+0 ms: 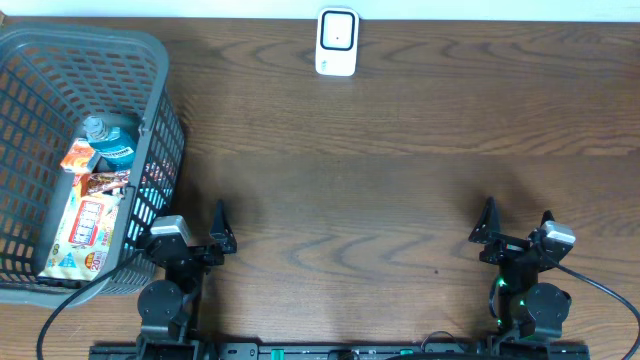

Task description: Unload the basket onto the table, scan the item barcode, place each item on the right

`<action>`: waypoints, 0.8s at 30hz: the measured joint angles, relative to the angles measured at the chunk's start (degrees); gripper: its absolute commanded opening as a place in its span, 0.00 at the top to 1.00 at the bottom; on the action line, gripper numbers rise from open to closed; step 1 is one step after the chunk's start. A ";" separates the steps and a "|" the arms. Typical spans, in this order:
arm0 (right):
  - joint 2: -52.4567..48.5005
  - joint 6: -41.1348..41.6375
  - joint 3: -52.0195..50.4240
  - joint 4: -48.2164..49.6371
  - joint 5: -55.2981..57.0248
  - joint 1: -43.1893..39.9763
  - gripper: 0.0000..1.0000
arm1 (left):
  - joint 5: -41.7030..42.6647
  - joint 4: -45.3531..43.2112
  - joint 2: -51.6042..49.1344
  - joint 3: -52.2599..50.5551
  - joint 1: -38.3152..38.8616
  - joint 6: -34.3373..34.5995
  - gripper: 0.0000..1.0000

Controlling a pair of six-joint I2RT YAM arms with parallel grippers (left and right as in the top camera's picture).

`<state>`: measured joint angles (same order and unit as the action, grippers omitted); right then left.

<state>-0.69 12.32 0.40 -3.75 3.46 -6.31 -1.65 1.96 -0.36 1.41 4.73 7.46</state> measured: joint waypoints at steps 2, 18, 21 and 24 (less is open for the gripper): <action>0.02 0.00 0.00 0.00 0.00 0.00 0.01 | -0.02 0.02 -1.01 0.07 0.00 0.00 0.02; 0.00 0.00 0.00 0.00 0.00 0.00 0.01 | 0.00 0.09 -3.65 0.07 0.00 0.00 0.02; 0.00 0.00 0.00 0.00 0.00 0.00 0.01 | 0.00 0.09 -3.65 0.07 0.00 -0.02 0.02; 0.00 0.02 0.00 0.00 0.00 0.00 0.01 | 0.00 0.09 -3.65 0.07 0.00 -0.02 0.02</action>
